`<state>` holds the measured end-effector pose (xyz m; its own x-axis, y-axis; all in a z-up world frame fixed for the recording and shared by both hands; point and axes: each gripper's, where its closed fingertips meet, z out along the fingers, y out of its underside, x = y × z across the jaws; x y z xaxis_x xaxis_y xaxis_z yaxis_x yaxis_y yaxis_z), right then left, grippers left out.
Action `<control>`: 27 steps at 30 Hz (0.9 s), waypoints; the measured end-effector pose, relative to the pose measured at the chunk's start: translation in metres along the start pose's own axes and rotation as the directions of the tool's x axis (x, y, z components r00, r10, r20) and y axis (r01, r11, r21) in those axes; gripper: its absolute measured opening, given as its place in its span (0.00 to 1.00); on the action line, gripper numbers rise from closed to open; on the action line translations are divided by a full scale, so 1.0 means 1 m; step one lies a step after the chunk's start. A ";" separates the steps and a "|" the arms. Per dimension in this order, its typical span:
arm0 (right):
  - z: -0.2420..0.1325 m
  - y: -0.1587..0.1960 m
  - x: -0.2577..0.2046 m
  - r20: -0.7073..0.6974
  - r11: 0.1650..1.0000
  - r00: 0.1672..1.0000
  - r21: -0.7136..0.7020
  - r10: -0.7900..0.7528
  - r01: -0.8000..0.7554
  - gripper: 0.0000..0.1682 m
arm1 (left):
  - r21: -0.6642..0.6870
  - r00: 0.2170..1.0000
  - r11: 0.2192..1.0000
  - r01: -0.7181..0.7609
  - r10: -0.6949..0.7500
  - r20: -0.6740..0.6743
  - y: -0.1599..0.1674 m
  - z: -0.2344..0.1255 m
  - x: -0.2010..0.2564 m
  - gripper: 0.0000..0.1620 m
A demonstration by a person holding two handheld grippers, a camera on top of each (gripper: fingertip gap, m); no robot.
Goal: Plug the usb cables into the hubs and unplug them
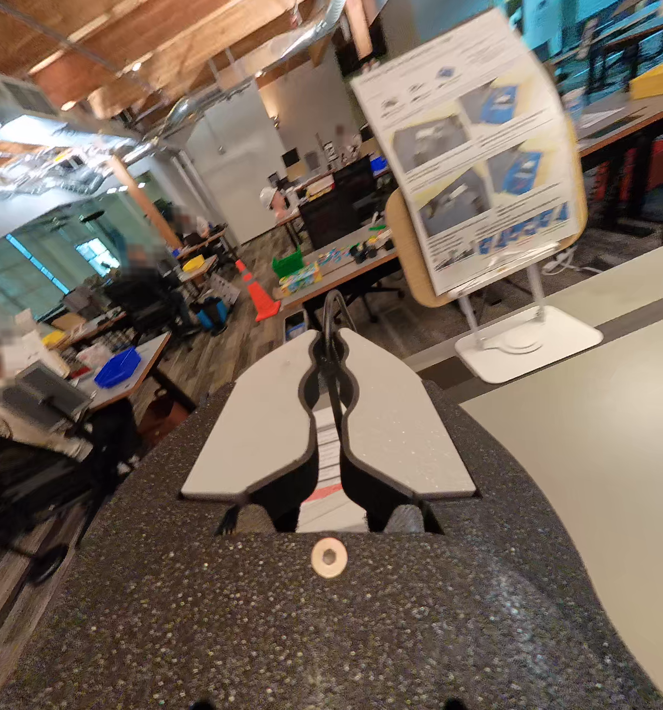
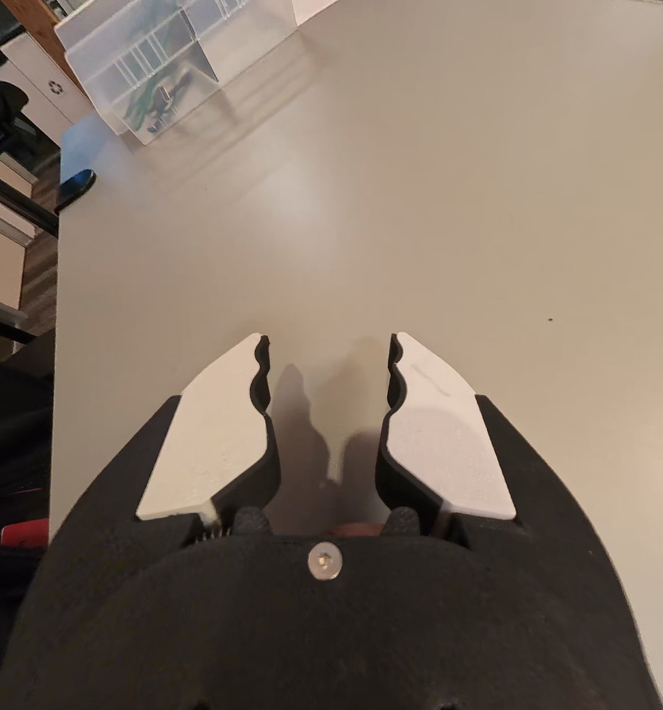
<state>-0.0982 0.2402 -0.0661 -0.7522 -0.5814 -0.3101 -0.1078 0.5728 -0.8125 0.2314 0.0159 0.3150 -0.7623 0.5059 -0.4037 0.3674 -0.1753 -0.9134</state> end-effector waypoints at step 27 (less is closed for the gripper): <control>-0.017 -0.017 0.002 0.036 0.989 0.999 0.149 0.004 -0.010 0.34 | -0.081 0.728 0.996 -0.032 -0.033 -0.685 0.015 0.044 0.306 0.03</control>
<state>-0.1091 0.2395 -0.0442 -0.7289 -0.5992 -0.3312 -0.0022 0.4858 -0.8741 -0.0199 0.1312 0.1754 -0.2020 0.9524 -0.2284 0.4336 -0.1221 -0.8928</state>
